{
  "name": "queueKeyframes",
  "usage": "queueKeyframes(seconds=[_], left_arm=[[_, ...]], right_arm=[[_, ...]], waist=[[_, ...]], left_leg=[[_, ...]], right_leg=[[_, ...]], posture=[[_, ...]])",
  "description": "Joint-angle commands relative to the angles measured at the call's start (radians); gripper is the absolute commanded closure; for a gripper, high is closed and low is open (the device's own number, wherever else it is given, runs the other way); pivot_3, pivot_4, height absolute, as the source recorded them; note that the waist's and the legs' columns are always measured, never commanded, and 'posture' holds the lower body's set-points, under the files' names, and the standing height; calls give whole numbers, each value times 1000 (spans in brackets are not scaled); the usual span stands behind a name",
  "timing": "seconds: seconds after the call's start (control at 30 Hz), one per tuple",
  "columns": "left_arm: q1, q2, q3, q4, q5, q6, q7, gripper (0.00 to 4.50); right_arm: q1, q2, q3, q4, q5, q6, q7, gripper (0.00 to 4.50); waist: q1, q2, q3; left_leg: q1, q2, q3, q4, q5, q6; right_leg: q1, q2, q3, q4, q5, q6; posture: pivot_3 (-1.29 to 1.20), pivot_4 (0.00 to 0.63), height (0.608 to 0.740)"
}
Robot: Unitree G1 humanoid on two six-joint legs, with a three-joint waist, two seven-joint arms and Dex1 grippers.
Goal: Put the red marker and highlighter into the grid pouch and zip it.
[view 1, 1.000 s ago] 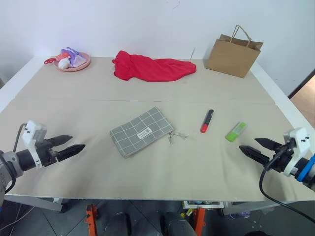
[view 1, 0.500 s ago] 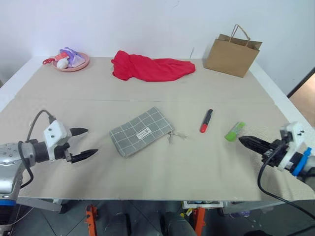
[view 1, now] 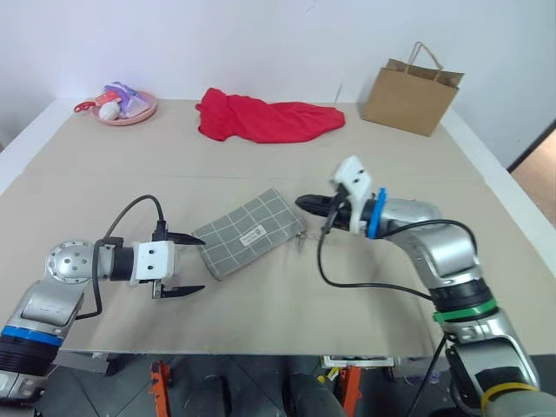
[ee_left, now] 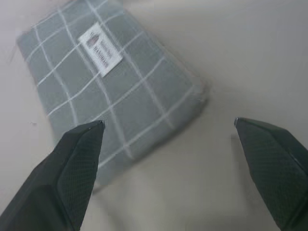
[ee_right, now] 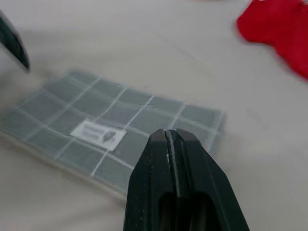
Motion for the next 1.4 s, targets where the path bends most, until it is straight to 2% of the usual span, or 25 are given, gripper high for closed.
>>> queueKeyframes(seconds=[0.03, 0.1, 0.27, 0.53, 0.7, 0.93, 1.2, 1.4], left_arm=[[-32, -30, -19, 19, 15, -84, 27, 0], [-36, -47, -29, 23, 17, -104, 36, 0], [-29, -64, -44, 12, 7, -99, 40, 0], [-17, -60, -49, 5, -16, -82, 34, 0], [-14, -67, -50, 10, -32, -68, 33, 0], [-2, -60, -49, 27, -45, -62, 22, 0], [7, -54, -43, 27, -55, -56, 16, 0], [1, -54, -42, 34, -49, -61, 18, 0]], right_arm=[[-59, 21, 57, 121, -134, -97, -36, 4403], [-81, 37, 95, 207, -206, -150, -52, 4403], [-98, 67, 105, 324, -274, -215, -47, 4403], [-129, 84, -31, 302, -177, -131, -6, 4403], [-69, 70, -6, 229, -183, -44, 54, 4403], [-72, 122, -93, 214, -120, 28, 22, 4403], [-20, 122, -75, 153, -120, 40, 46, 4403], [44, 74, 55, 138, -225, -22, 88, 4403]], waist=[[4, 0, 0], [5, 0, 0], [0, 0, 0], [-3, 0, 0], [-3, 0, 0], [-5, 1, 0], [-5, 1, 0], [-6, 1, -1]], left_leg=[[-5, -1, -1, 0, 0, 0], [-10, -2, 0, 2, -1, 0], [-9, -1, 0, 3, -2, 0], [-6, -1, -1, 4, 0, 0], [-6, 0, -1, 4, 0, 0], [-6, 0, -1, 4, 0, 0], [-6, -1, -1, 4, 0, 0], [-6, 0, -1, 4, 0, 0]], right_leg=[[-4, -1, 0, 0, 0, 0], [-7, -2, -1, 1, 1, 2], [-6, -2, -1, 0, 2, 1], [-4, 0, -4, 2, 4, 0], [-4, 0, -4, 2, 4, 0], [-5, 0, -4, 2, 4, 0], [-5, 0, -4, 2, 4, 0], [-4, 1, -4, 2, 4, 0]], posture=[[0, 150, 740], [0, 150, 740], [0, 150, 740], [0, 150, 740], [0, 150, 740], [0, 150, 740], [0, 150, 740], [0, 150, 740]])
